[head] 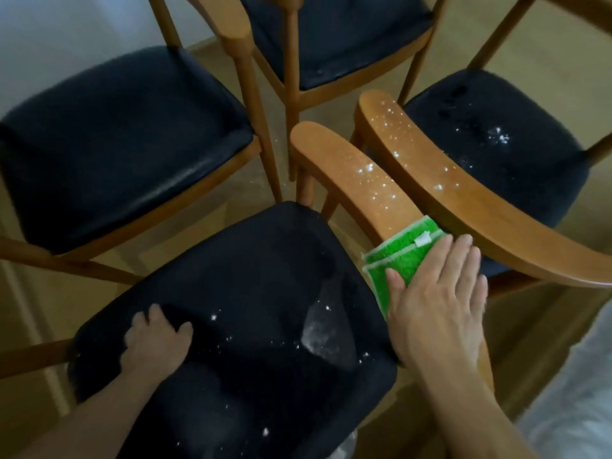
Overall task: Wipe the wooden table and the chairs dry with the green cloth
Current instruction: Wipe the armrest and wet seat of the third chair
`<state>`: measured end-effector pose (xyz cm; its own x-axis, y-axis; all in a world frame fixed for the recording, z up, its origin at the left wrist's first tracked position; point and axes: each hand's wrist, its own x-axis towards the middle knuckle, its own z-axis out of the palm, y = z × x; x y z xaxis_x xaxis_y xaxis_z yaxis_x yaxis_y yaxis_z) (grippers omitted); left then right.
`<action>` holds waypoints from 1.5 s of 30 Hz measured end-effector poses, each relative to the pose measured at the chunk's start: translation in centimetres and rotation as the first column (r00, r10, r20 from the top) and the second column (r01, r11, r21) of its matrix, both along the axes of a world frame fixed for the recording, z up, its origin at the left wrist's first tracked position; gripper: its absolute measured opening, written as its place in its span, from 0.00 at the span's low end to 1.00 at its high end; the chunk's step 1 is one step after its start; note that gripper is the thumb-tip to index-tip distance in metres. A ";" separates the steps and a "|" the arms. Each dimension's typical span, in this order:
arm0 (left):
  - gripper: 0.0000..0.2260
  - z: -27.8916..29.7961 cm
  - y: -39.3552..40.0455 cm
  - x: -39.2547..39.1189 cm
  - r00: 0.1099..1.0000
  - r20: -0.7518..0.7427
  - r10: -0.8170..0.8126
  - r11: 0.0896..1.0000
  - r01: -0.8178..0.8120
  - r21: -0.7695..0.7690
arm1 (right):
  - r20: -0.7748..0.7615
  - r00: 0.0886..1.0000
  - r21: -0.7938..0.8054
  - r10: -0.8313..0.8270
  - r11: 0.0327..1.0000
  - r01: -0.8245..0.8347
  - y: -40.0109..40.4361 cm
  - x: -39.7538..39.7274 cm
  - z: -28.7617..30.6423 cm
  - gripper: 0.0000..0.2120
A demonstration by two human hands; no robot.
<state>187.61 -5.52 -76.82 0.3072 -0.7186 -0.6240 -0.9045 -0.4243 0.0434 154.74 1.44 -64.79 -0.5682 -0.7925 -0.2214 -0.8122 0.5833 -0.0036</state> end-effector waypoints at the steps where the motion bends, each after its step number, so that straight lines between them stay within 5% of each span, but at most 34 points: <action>1: 0.36 -0.5 -0.4 1.4 0.998 0.018 0.052 0.999 -0.052 -0.004 | -0.026 0.998 0.021 -0.049 0.999 0.050 0.6 0.4 -0.1 0.39; 4: 0.40 -2.3 -1.2 4.6 0.992 0.042 0.117 0.988 -0.121 0.100 | -0.086 0.989 0.034 -0.117 0.992 0.120 0.1 1.4 -0.3 0.40; 14: 0.61 -3.0 -1.1 4.4 0.988 -0.031 0.154 0.934 -0.136 0.332 | -0.115 0.988 -0.125 0.108 0.985 -0.122 -7.9 1.8 -1.6 0.35; 18: 0.60 -1.7 -1.1 3.9 0.984 -0.090 0.157 0.935 -0.118 0.334 | -0.060 0.983 -0.128 0.172 0.976 -0.179 -6.9 1.2 -1.1 0.33; 23: 0.57 -1.6 -1.4 3.8 0.981 -0.088 0.173 0.921 -0.129 0.368 | -0.048 0.998 -0.166 0.034 0.985 -0.042 -7.1 2.4 -1.0 0.37; 35: 0.58 -1.9 -2.4 3.8 0.970 -0.094 0.224 0.881 -0.160 0.444 | -0.076 0.952 -0.173 0.295 0.937 -0.304 -13.7 1.7 -1.0 0.33; 40: 0.58 -2.2 -2.3 3.9 0.970 -0.091 0.223 0.881 -0.161 0.444 | -0.108 0.972 -0.130 0.210 0.966 -0.223 -10.7 1.9 -0.9 0.36; 45: 0.58 -2.0 -2.4 3.7 0.969 -0.086 0.231 0.874 -0.167 0.456 | -0.134 0.950 -0.189 0.281 0.934 -0.303 -16.8 3.4 -1.8 0.37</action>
<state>191.34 -7.95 -78.82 0.3053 -0.2905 -0.9069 -0.7977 -0.5981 -0.0770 158.18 -15.35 -66.62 -0.3160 -0.9487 0.0110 -0.9488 0.3159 -0.0049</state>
